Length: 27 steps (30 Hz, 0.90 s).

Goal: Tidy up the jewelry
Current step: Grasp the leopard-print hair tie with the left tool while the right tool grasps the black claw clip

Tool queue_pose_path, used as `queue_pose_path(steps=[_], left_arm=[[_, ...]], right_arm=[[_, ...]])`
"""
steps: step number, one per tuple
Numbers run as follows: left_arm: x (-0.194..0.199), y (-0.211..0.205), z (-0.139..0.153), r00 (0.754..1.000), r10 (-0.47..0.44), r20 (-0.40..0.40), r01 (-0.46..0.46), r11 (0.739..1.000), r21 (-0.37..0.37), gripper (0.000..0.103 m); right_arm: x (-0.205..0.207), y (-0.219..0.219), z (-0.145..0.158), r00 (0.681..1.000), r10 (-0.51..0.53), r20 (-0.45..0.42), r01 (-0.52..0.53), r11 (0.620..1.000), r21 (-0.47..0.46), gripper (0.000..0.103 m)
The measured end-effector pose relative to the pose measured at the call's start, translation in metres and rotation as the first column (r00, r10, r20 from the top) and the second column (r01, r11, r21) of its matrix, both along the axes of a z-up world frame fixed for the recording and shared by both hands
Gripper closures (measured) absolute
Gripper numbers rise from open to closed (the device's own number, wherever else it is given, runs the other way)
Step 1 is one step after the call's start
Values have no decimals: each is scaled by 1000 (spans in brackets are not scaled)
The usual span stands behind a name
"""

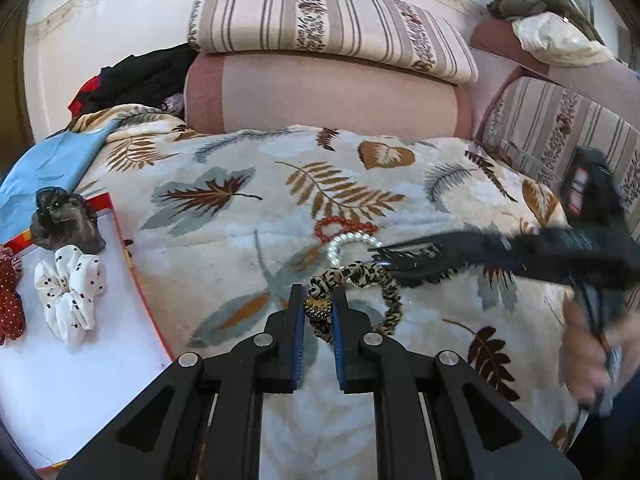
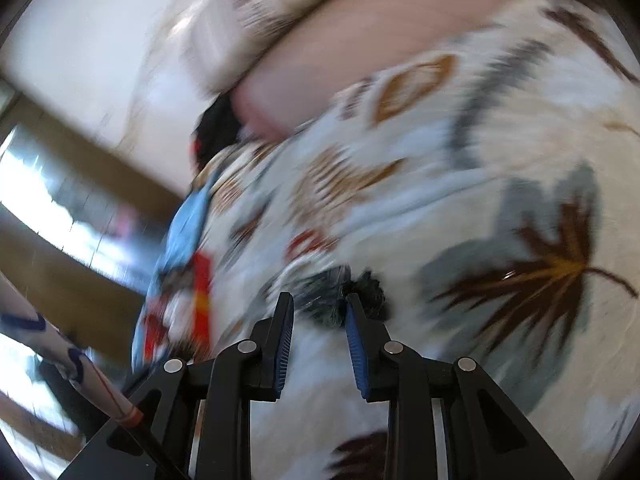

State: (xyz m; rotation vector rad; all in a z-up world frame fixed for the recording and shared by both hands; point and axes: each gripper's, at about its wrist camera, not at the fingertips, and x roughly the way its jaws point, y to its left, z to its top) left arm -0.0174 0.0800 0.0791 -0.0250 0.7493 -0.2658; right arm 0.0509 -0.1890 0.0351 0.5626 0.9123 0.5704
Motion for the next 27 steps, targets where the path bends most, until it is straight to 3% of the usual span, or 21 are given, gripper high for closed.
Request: queue_pose_path(steps=[3, 6, 9, 11, 12, 17, 27], left_arm=[[2, 5, 0, 1000, 16, 0, -16, 1000, -4, 91], [4, 10, -2, 1000, 26, -13, -26, 1000, -10, 91], [5, 10, -2, 1000, 26, -11, -26, 1000, -5, 91], [5, 10, -3, 1000, 23, -14, -23, 1000, -7, 91], [6, 10, -3, 1000, 24, -15, -24, 1000, -9, 91], [6, 6, -4, 1000, 7, -21, -7, 1000, -16, 91], [6, 8, -5, 1000, 10, -24, -11, 1000, -18, 91]], right_arm=[[-22, 31, 6, 986, 165, 8, -164, 983, -79, 73], [-34, 32, 13, 976, 218, 22, -216, 975, -59, 73], [-30, 8, 27, 979, 198, 38, -199, 980, -1, 68], [-28, -8, 31, 991, 116, 59, -116, 993, 5, 43], [-27, -15, 31, 996, 66, 67, -66, 998, -3, 39], [-20, -5, 15, 999, 33, 25, -31, 997, -77, 38], [-27, 53, -9, 990, 137, 33, -120, 945, -305, 38]])
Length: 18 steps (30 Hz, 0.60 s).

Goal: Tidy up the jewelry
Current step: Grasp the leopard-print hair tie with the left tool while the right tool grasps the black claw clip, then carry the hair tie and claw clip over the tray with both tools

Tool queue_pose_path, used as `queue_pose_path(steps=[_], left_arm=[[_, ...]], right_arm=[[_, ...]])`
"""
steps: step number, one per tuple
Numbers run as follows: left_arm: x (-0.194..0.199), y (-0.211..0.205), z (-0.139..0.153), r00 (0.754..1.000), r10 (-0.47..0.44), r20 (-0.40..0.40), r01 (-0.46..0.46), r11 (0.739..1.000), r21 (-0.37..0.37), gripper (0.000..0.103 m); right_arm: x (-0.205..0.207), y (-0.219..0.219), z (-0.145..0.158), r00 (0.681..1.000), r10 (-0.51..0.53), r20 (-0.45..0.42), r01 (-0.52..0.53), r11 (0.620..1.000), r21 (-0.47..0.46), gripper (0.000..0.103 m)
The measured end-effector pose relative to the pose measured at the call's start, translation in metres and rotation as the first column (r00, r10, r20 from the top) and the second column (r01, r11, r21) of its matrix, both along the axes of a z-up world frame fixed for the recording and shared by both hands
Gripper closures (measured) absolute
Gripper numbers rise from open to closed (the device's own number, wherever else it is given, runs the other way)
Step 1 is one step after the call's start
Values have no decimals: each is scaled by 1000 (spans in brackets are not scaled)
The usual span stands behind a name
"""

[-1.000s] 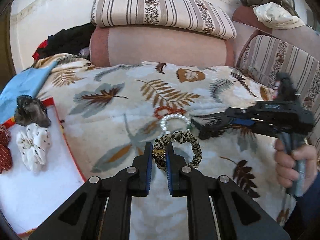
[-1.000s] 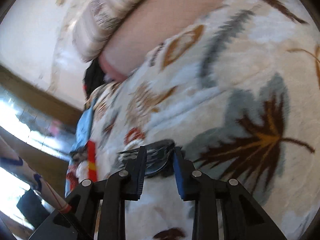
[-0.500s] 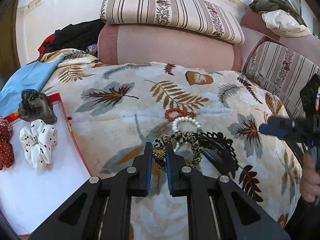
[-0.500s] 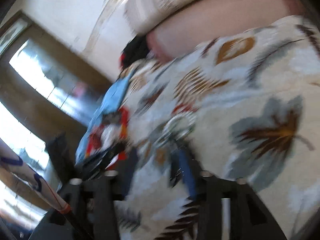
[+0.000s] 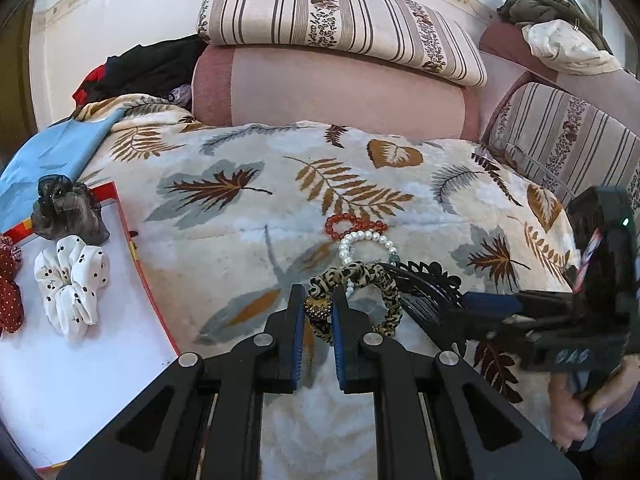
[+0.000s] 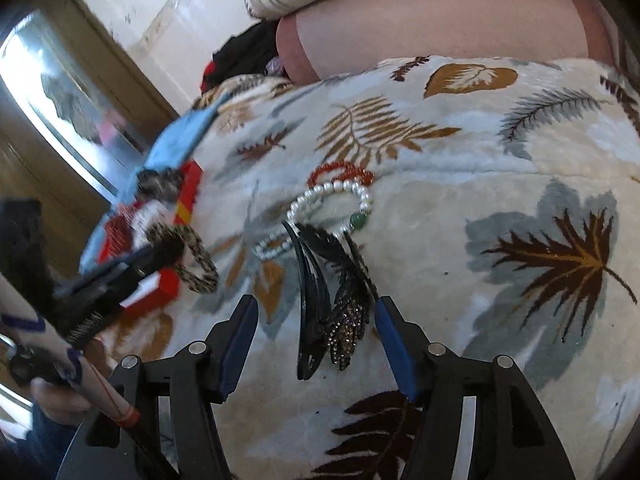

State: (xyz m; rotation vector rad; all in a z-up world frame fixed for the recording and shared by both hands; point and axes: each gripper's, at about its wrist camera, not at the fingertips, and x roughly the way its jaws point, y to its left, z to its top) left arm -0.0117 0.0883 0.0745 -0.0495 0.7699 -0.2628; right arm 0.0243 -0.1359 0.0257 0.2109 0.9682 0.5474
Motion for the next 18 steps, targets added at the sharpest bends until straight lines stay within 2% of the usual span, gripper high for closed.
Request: queue_pose_path(steps=[4, 5, 7, 9, 15, 18], left_arm=[[1, -2, -1, 1000, -12, -1, 12, 1000, 9, 91], [0, -4, -2, 1000, -17, -3, 17, 1000, 12, 91], [0, -7, -4, 1000, -22, -4, 22, 1000, 19, 91], [0, -10, -4, 1000, -27, -4, 27, 999, 24, 91], [0, -12, -4, 1000, -28, 3, 28, 999, 32, 91], [0, -13, -4, 1000, -26, 11, 26, 999, 40, 91]], right_arm=[[4, 8, -9, 1000, -16, 3, 16, 999, -36, 40], [5, 8, -11, 1000, -18, 7, 18, 999, -39, 50], [8, 11, -16, 1000, -23, -5, 22, 998, -51, 56], [8, 11, -17, 999, -38, 8, 39, 997, -61, 67], [2, 6, -4, 998, -53, 43, 55, 997, -56, 69], [-6, 2, 13, 993, -68, 101, 73, 996, -49, 69]])
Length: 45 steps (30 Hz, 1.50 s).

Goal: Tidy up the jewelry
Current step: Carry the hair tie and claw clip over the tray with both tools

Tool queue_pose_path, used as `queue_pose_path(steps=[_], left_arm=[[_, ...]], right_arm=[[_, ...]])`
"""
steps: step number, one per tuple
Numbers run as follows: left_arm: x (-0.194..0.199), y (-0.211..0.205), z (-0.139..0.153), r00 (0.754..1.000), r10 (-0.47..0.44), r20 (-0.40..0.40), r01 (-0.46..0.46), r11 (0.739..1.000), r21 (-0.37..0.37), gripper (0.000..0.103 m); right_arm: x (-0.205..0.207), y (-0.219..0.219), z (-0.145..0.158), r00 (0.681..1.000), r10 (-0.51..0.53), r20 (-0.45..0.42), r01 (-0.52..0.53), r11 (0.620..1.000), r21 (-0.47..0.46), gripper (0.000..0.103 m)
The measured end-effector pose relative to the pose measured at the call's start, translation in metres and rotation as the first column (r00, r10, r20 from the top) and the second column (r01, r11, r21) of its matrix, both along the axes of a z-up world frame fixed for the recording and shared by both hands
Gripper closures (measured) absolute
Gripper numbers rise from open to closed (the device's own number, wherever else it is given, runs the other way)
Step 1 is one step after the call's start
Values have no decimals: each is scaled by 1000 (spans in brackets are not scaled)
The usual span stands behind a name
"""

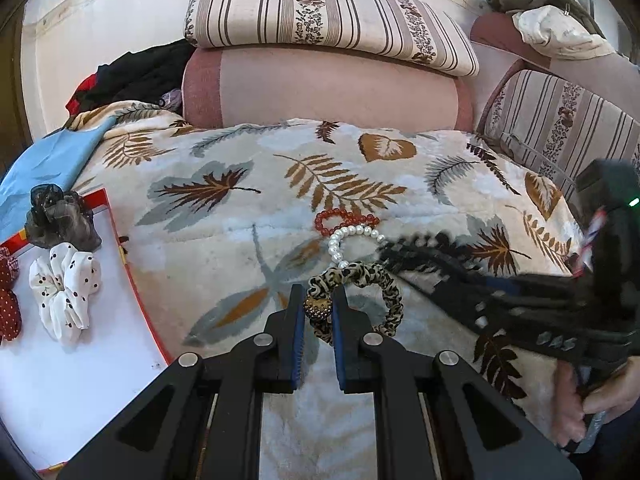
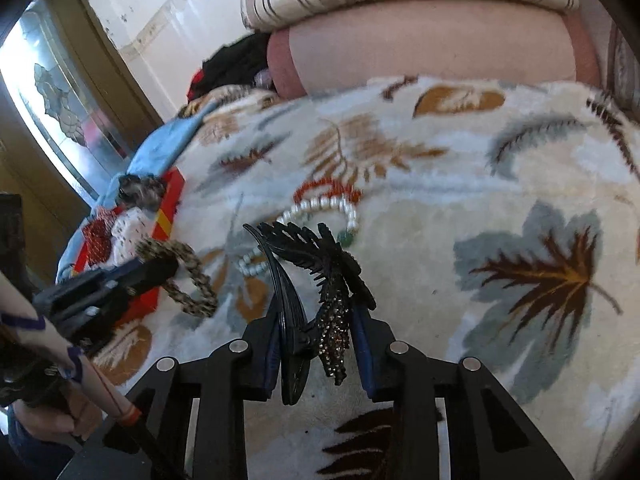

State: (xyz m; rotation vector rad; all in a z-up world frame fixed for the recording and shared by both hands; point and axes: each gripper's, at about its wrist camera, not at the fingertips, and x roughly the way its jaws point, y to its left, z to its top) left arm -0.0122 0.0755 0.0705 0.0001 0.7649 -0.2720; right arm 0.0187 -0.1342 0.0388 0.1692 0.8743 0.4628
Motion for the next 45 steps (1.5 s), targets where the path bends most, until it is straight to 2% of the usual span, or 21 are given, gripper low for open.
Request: queue_pose_path(steps=[4, 12, 18, 45], left_arm=[[-1, -3, 0, 1000, -1, 13, 1, 1000, 12, 91], [-5, -15, 0, 998, -10, 57, 6, 997, 79, 91], [-6, -17, 1, 997, -10, 71, 4, 995, 97, 91], [-6, -12, 4, 997, -1, 79, -7, 995, 98, 91]], right_arm=[[-6, -8, 13, 999, -27, 36, 26, 999, 25, 69], [-8, -12, 18, 999, -36, 36, 34, 998, 53, 69], [-10, -13, 19, 999, -33, 34, 31, 998, 63, 69], [-11, -9, 20, 999, -26, 34, 23, 997, 67, 69]])
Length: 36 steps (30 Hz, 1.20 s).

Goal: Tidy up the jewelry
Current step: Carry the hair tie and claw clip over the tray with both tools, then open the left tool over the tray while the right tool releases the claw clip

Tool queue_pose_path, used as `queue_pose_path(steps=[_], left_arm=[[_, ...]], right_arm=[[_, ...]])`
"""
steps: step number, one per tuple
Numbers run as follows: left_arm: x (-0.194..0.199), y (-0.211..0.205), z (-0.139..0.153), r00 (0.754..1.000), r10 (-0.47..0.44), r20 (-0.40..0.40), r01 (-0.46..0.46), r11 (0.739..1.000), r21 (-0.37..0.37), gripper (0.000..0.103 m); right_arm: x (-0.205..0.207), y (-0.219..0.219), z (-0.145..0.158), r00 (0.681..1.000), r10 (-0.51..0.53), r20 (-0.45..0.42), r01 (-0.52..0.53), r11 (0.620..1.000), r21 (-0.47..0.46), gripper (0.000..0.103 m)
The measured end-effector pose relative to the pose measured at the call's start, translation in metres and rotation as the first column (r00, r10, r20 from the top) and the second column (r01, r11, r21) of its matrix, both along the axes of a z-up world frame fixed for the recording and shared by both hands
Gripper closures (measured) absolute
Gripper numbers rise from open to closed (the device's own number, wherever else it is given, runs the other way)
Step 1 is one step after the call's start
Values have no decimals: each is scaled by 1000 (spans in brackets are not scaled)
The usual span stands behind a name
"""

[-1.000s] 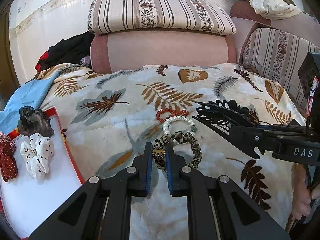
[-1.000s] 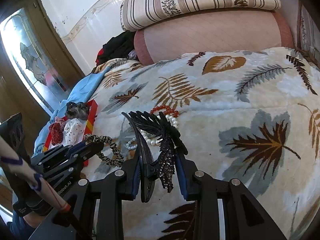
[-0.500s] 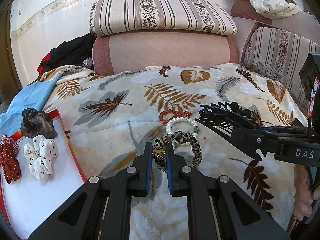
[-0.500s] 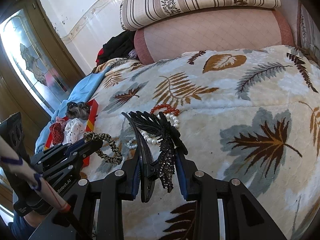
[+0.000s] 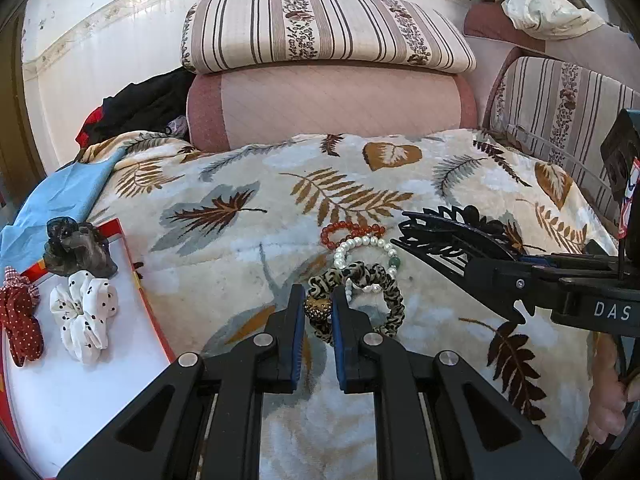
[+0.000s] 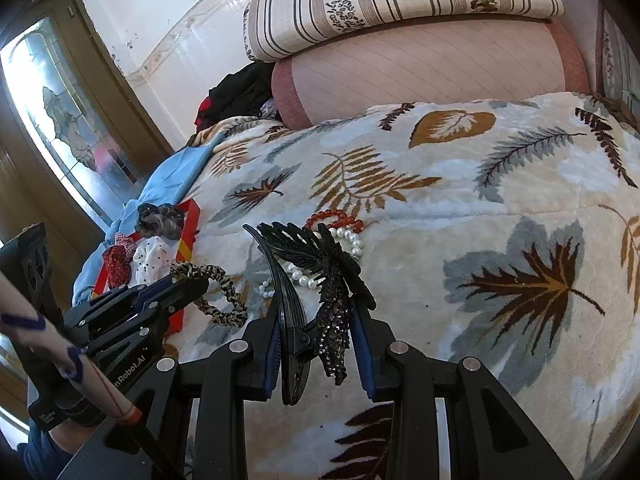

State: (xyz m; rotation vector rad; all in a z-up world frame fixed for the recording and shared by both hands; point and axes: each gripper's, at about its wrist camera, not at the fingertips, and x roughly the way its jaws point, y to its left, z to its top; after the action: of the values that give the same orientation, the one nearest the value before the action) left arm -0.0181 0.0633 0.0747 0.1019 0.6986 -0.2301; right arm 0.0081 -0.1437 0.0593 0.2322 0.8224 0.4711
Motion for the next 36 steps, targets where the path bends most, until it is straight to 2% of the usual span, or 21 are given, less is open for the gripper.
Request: queue_pose_path(steps=[16, 28, 36], left_arm=[[-16, 33, 21, 998, 49, 49, -46, 998, -52, 91], [-35, 96, 42, 986, 142, 87, -129, 982, -135, 91], [-53, 162, 51, 957, 277, 87, -256, 947, -194, 91]], right_arm=[[-21, 12, 12, 1000, -28, 12, 28, 999, 28, 69], [-43, 80, 35, 999, 28, 30, -29, 999, 27, 69], [-46, 148, 48, 992, 118, 41, -118, 993, 1, 69]])
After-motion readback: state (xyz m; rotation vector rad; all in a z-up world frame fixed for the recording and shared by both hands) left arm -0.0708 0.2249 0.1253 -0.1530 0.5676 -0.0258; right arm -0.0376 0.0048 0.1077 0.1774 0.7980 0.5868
